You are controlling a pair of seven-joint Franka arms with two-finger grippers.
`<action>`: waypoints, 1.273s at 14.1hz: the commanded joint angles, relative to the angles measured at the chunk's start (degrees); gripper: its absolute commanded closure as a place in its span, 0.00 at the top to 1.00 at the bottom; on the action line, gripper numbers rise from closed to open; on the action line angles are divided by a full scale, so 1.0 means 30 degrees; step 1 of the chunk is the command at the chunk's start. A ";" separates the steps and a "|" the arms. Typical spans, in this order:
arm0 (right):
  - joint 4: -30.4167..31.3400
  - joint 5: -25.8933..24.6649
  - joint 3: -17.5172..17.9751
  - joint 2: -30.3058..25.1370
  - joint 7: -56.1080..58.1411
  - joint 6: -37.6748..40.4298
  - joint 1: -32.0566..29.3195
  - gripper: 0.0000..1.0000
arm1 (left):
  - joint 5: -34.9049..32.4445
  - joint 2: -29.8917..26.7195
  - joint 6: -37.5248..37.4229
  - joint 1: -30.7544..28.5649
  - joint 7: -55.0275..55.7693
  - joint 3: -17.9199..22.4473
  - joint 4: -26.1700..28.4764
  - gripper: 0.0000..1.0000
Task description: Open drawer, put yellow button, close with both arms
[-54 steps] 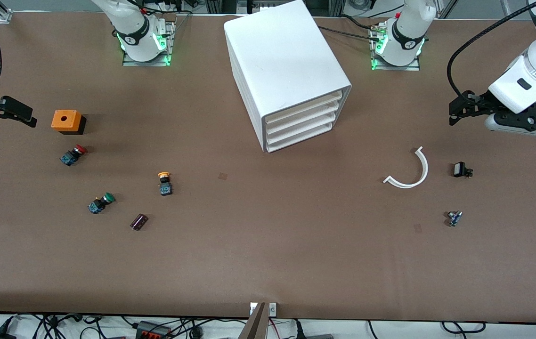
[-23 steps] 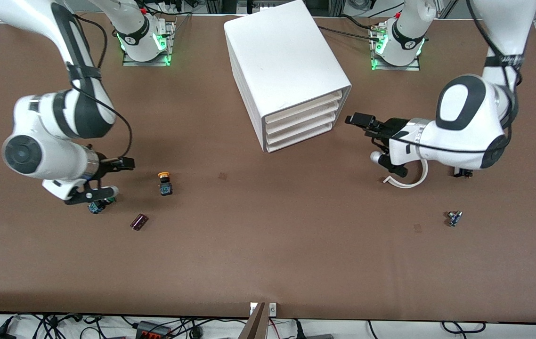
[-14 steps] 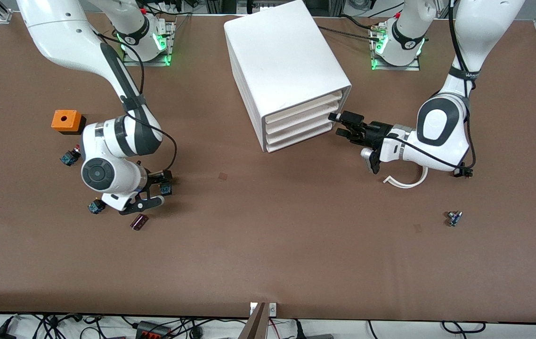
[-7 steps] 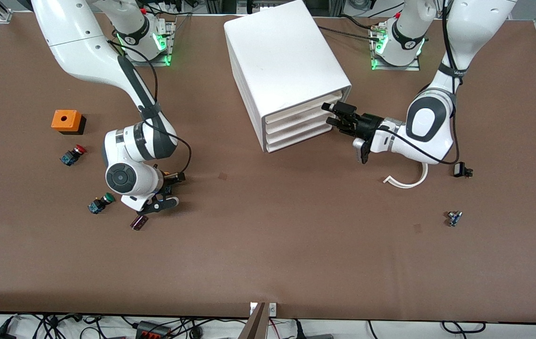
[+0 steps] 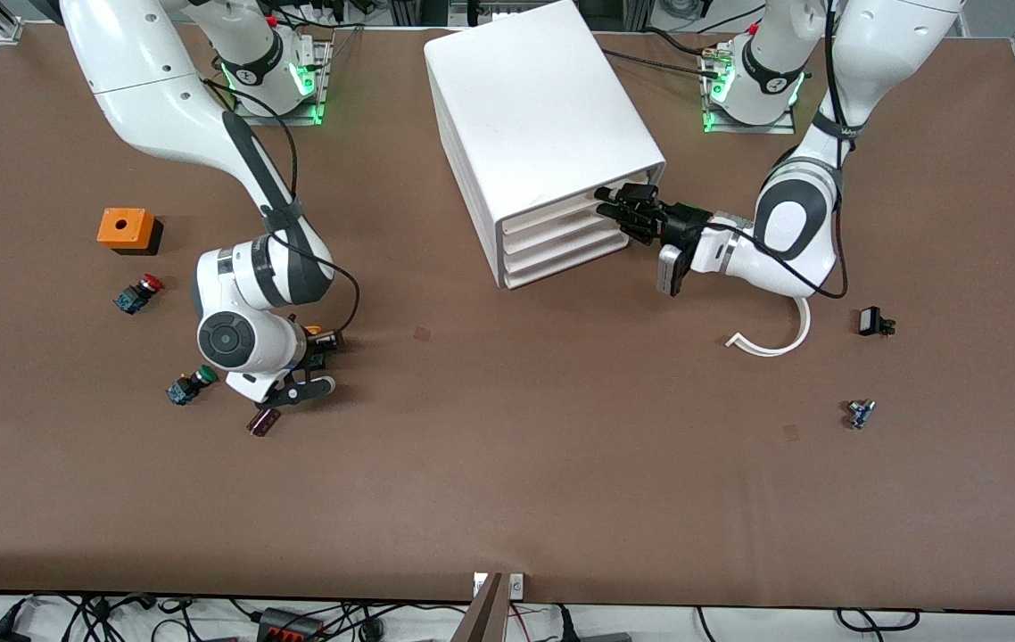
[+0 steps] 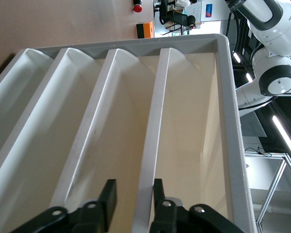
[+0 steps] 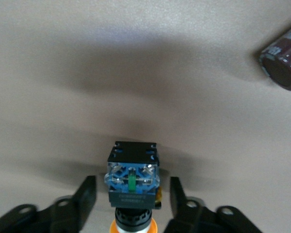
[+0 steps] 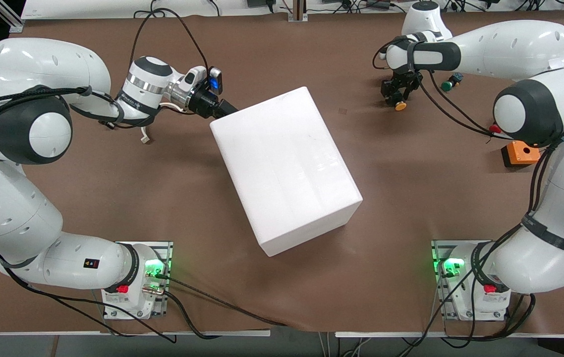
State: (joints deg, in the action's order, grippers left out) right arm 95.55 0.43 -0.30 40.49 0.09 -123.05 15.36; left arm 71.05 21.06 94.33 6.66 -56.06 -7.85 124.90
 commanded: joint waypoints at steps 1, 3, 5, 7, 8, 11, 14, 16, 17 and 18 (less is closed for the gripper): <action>-0.0236 0.0151 0.0011 -0.0079 0.0144 0.0206 -0.0227 0.08 | 0.0459 -0.0398 0.0110 -0.0024 -0.0444 -0.0079 0.0261 0.06; -0.0673 0.0180 0.0011 -0.0342 0.0291 0.0235 -0.0227 0.05 | 0.0401 -0.0107 0.0110 -0.0257 -0.0385 -0.0049 -0.0205 0.02; -0.1812 0.0181 -0.0019 -0.0781 0.0292 0.1401 -0.0285 0.03 | 0.0225 0.0565 0.0081 -0.0463 -0.0297 0.0096 -0.1345 0.02; -0.3481 0.0151 -0.0048 -0.1045 0.0292 0.2982 -0.0315 0.00 | 0.0021 0.1530 0.0081 -0.0725 -0.0152 0.0185 -0.2897 0.02; -0.4475 0.0151 -0.0048 -0.1105 0.0263 0.3889 -0.0286 0.00 | -0.0735 0.2116 0.0081 -0.0988 0.0024 0.0185 -0.3919 0.02; -0.7083 0.0385 0.0068 -0.1281 0.0057 0.5534 -0.0228 0.00 | -0.2964 0.3758 0.0023 -0.1926 0.0231 0.0156 -0.6705 0.02; -0.9575 0.0444 0.0215 -0.1281 0.0057 0.5949 0.0035 0.00 | -0.3145 0.4289 0.0022 -0.2104 0.0231 0.0185 -0.7562 0.03; -1.0721 0.0415 0.0740 -0.1281 -0.0001 0.5833 0.0707 0.00 | -0.3174 0.4260 0.0022 -0.2250 0.0231 0.0214 -0.7533 0.59; -1.0957 0.0415 0.1062 -0.1310 -0.0088 0.5657 0.1058 0.00 | -0.3174 0.4231 0.0022 -0.2309 -0.0001 0.0214 -0.7504 1.00; -1.1308 0.0386 0.1181 -0.1311 -0.0321 0.5714 0.1613 0.00 | -0.3174 0.4144 -0.0152 -0.2396 0.0257 0.0185 -0.7533 1.00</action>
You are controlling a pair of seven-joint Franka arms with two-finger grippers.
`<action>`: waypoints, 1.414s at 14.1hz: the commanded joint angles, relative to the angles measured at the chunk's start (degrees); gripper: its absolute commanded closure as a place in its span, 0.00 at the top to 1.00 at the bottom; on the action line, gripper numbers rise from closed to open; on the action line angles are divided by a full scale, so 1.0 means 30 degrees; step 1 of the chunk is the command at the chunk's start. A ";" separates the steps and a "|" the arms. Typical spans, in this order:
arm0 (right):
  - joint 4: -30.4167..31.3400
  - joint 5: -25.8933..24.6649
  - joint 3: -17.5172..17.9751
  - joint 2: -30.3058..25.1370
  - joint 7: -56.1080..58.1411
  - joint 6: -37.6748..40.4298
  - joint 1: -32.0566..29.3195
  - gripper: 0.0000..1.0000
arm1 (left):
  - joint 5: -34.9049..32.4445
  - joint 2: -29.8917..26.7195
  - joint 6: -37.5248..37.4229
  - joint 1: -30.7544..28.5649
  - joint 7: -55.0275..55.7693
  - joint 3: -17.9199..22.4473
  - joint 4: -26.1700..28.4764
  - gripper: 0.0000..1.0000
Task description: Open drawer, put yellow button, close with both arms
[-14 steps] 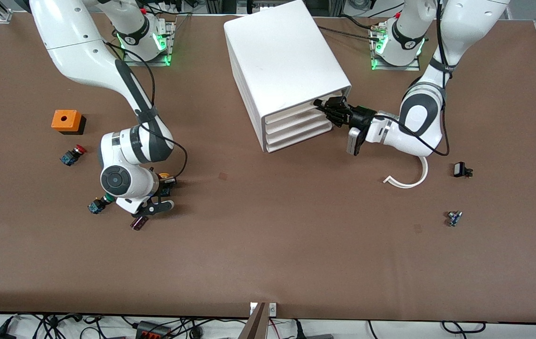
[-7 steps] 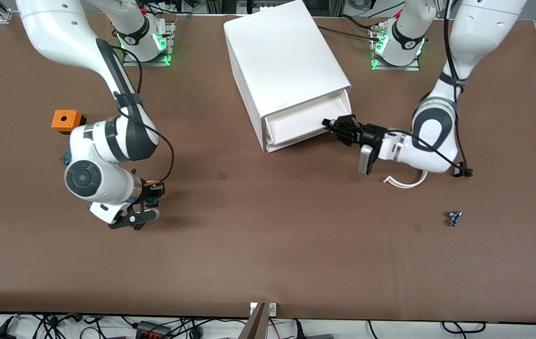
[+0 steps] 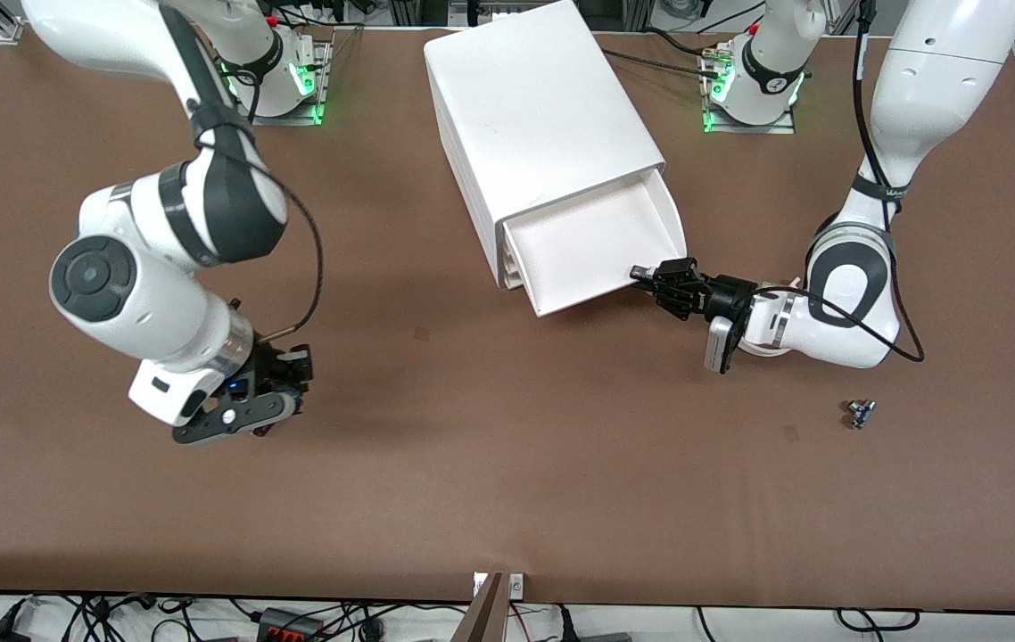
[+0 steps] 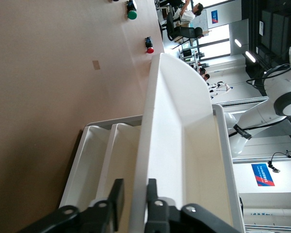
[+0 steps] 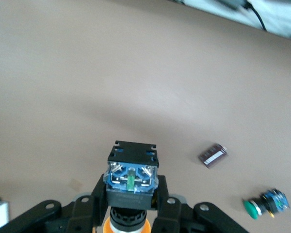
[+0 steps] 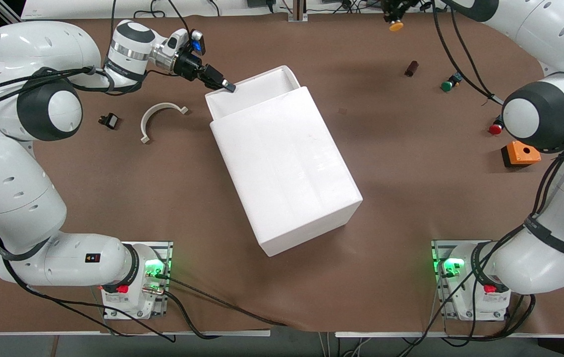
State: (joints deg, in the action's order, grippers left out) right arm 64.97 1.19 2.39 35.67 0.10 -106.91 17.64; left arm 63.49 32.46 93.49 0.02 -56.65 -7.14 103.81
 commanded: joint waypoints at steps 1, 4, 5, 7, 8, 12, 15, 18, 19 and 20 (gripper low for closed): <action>-0.1728 0.0161 0.0317 0.0297 -0.0849 0.0364 0.1410 0.00 | -0.0655 0.0285 -0.0077 -0.0329 0.0658 -0.0051 -0.0532 1.00; -0.2173 0.0306 0.0375 0.0297 -0.2341 0.0015 0.2995 0.00 | -0.1557 -0.0474 -0.0314 -0.0477 0.3140 0.0008 -0.0619 1.00; -0.2173 0.0859 0.0753 0.0326 -0.2958 -0.0335 0.3259 0.00 | -0.2260 -0.0826 -0.0343 -0.0477 0.4368 -0.0021 -0.0997 1.00; -0.2173 0.1040 0.1429 0.0326 -0.4275 -0.1418 0.4076 0.00 | -0.4133 -0.1063 -0.1275 -0.0448 0.6713 -0.0051 -0.2108 1.00; -0.2173 0.0982 0.1198 0.0326 -0.4891 -0.1539 0.5010 0.00 | -0.5244 -0.1064 -0.1803 -0.0448 0.7855 -0.0051 -0.2926 1.00; -0.2173 0.0574 0.1196 0.0501 -0.7761 -0.2709 0.6861 0.00 | -0.8878 -0.1093 -0.3678 -0.0564 1.0938 0.0008 -0.6237 1.00; -0.2144 -0.0277 0.1226 0.0938 -0.9666 -0.2654 0.8150 0.00 | -1.1019 -0.1093 -0.4676 -0.0594 1.3773 0.0008 -0.8668 1.00; -0.2115 -0.0366 0.1255 0.1468 -1.0579 -0.2536 0.8884 0.00 | -1.4529 -0.1093 -0.5352 -0.0273 1.7142 -0.0225 -1.0606 1.00; -0.2115 -0.0308 0.1284 0.1672 -1.1016 -0.2536 0.9031 0.00 | -1.5905 -0.1180 -0.5353 -0.0243 1.7995 -0.0371 -1.0784 1.00; -0.2115 -0.0279 0.1313 0.1848 -1.1543 -0.2623 0.9207 0.00 | -1.6847 -0.1326 -0.5411 -0.0156 1.8410 -0.0460 -1.0844 1.00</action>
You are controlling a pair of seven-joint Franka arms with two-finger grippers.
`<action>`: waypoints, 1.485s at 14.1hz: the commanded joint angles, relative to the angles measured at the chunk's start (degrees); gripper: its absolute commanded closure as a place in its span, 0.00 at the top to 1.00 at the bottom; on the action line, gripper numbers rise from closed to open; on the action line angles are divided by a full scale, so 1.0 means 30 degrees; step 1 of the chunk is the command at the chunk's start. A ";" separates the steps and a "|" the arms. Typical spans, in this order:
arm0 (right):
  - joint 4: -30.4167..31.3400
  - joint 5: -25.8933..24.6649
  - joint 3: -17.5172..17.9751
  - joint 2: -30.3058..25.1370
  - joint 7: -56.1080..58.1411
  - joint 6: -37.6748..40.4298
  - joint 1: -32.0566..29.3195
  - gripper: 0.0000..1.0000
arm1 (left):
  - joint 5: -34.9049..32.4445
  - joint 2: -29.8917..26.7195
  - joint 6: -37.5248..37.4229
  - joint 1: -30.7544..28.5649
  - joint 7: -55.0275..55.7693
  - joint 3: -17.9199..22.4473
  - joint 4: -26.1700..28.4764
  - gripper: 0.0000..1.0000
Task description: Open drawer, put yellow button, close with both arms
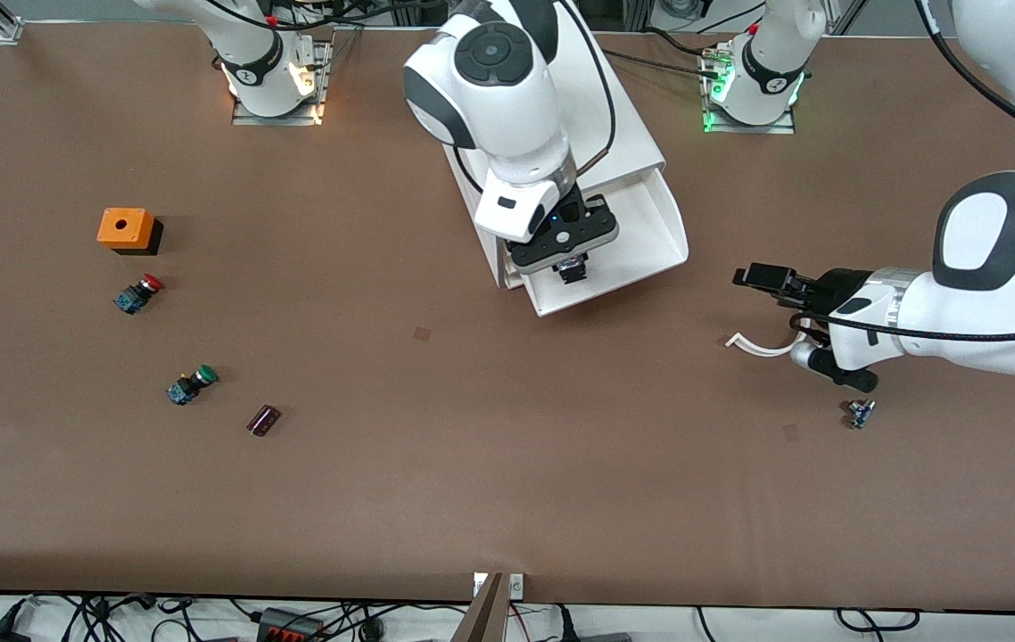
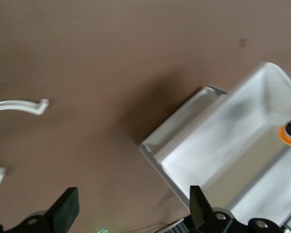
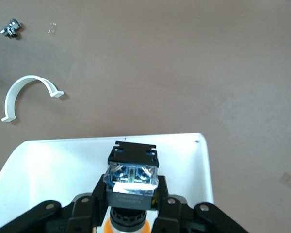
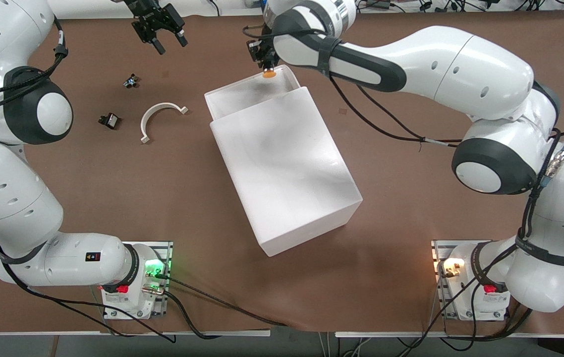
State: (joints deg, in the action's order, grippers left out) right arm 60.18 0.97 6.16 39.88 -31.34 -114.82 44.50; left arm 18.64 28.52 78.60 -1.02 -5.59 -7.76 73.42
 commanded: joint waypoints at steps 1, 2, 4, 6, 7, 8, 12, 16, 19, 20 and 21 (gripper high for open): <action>-0.0518 -0.0205 0.0085 0.0709 -0.1182 0.0099 0.0401 0.00 | -0.2544 -0.0073 -0.0447 0.0659 0.1511 -0.0169 -0.0743 1.00; -0.0518 -0.0205 0.0085 0.0828 -0.1183 0.0129 0.0489 0.00 | -0.3363 -0.0073 -0.0476 0.0983 0.1512 -0.0052 -0.1207 1.00; -0.0459 -0.0205 0.0085 0.1005 -0.1183 0.0305 0.0753 0.00 | -0.4452 0.0101 -0.0389 0.0928 0.1483 -0.0109 -0.2059 1.00; -0.0401 -0.0205 0.0085 0.1151 -0.1183 0.0422 0.1074 0.00 | -0.4658 0.0161 -0.0214 0.1073 0.1600 0.0037 -0.2178 1.00; -0.0401 -0.0205 0.0085 0.1297 -0.1212 0.0480 0.1163 0.00 | -0.4834 0.0219 -0.0039 0.1190 0.1600 0.0037 -0.2208 1.00; -0.0401 -0.0263 0.0085 0.1414 -0.1212 0.0539 0.1251 0.00 | -0.4894 0.0220 0.0456 0.1162 0.1600 0.0066 -0.2208 1.00; -0.0488 -0.0292 0.0027 0.1474 -0.1388 0.0861 0.1281 1.00 | -0.4924 0.0337 0.0725 0.1132 0.1629 0.0096 -0.2120 1.00; -0.0837 -0.0263 -0.0091 0.1095 -0.1650 0.1855 0.0961 1.00 | -0.4924 0.0308 0.0666 0.1220 0.2913 0.0067 -0.2091 1.00; -0.2213 -0.0263 -0.0528 0.0539 -0.1857 0.4310 0.0143 1.00 | -0.4720 0.0220 0.0724 0.1103 0.4583 -0.0109 -0.1917 1.00; -0.2333 -0.0263 -0.0646 0.0130 -0.1857 0.4928 -0.0354 1.00 | -0.4747 0.0220 0.0754 0.1132 0.5169 -0.0138 -0.1886 1.00; -0.2305 -0.0263 -0.0763 -0.0396 -0.1799 0.5398 -0.1026 1.00 | -0.4748 0.0220 0.0783 0.1190 0.5929 -0.0139 -0.1857 1.00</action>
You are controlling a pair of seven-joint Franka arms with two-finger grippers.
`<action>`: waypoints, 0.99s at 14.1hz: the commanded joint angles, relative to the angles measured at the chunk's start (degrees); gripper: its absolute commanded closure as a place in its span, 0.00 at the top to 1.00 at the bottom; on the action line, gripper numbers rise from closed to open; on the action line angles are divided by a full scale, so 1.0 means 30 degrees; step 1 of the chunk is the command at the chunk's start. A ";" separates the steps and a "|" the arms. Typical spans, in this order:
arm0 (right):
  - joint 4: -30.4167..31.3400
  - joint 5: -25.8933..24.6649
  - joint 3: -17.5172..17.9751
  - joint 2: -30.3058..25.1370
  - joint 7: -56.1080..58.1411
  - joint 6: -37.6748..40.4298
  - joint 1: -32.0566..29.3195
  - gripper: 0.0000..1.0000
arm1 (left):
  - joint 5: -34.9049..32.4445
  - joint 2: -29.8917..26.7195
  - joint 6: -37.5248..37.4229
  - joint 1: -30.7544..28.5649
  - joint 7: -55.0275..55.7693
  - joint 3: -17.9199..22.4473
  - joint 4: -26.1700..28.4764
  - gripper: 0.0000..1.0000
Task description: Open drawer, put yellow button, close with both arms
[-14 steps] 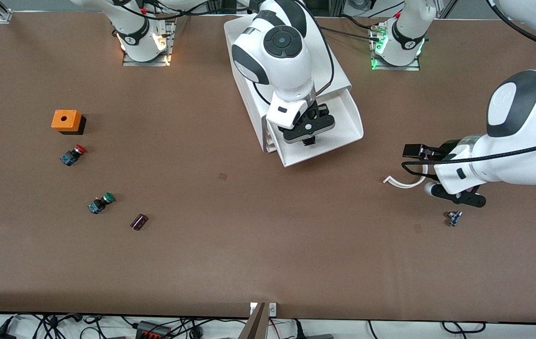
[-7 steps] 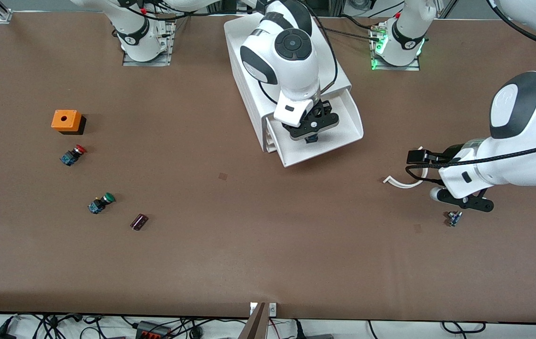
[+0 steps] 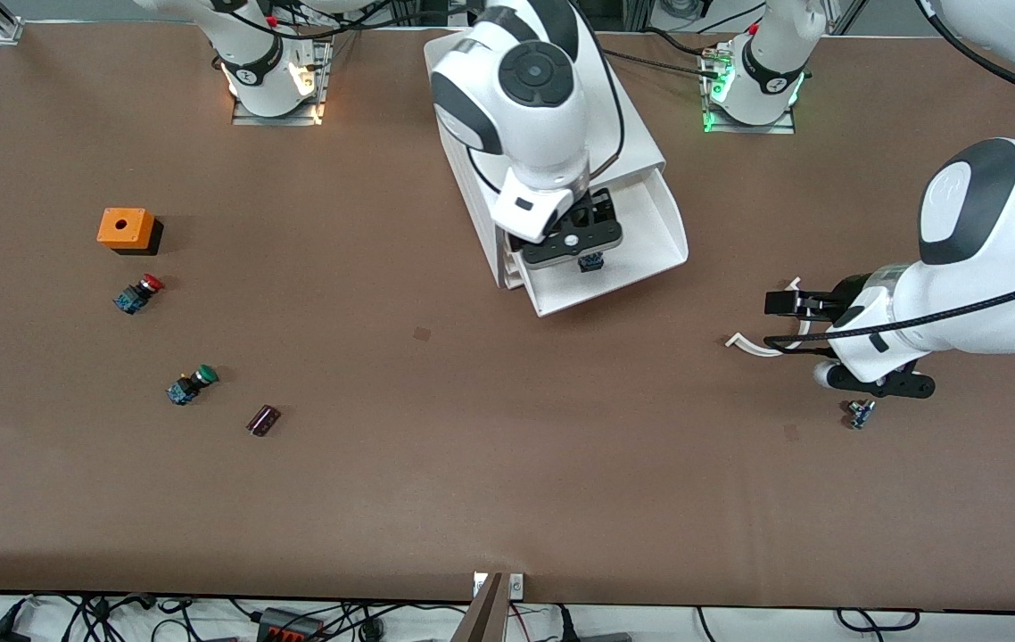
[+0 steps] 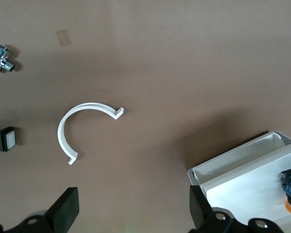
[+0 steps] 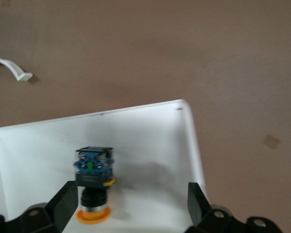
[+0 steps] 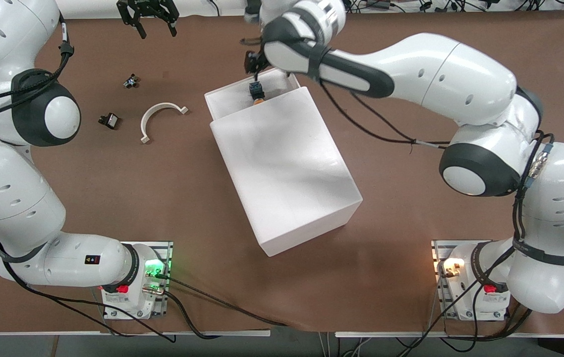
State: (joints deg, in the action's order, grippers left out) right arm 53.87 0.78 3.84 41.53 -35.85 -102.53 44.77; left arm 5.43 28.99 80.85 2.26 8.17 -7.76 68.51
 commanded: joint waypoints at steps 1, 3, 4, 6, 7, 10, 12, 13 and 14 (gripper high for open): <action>-0.0201 -0.0202 0.0010 -0.1301 -0.0180 0.1684 -0.1880 1.00 | -0.0288 0.0063 0.0062 0.0097 0.2421 -0.0168 -0.0046 1.00; -0.0114 -0.0290 0.0010 -0.1684 0.0809 0.2038 -0.3519 1.00 | 0.0470 -0.0111 0.0731 0.0068 0.4094 -0.0575 0.0830 1.00; -0.0085 -0.0493 0.0010 -0.1773 0.1745 0.2503 -0.4253 1.00 | 0.0474 -0.0171 0.1403 0.0068 0.5233 -0.0868 0.1211 1.00; -0.0055 -0.1109 0.0040 -0.1744 0.3680 0.3180 -0.6009 1.00 | 0.0357 -0.0171 0.2692 0.0563 0.7024 -0.1222 0.1943 1.00; 0.0061 -0.0965 0.0040 -0.1744 0.4326 0.3298 -0.6917 1.00 | 0.0357 -0.0200 0.3221 0.0856 0.7553 -0.1252 0.2354 1.00; 0.0266 -0.0817 0.0069 -0.1773 0.6522 0.3823 -0.9615 1.00 | 0.0386 -0.0492 0.4976 0.1267 0.8375 -0.1807 0.3730 1.00; 0.0296 -0.0788 0.0069 -0.1744 0.7464 0.5051 -1.1138 1.00 | 0.0357 -0.0930 0.6615 0.1793 0.9225 -0.1809 0.5279 1.00; 0.0355 -0.0788 0.0069 -0.1744 0.7467 0.5724 -1.1667 1.00 | 0.0357 -0.1252 0.7698 0.2202 0.9287 -0.1809 0.6274 1.00; 0.0384 -0.0817 0.0069 -0.1773 0.7438 0.6281 -1.2194 1.00 | 0.0357 -0.1661 0.8753 0.2612 0.9287 -0.1809 0.7328 1.00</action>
State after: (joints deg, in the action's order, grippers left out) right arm 54.17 -1.45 2.89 36.94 -13.95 -86.71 10.63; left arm 6.01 28.68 101.37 8.22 34.85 -13.39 82.27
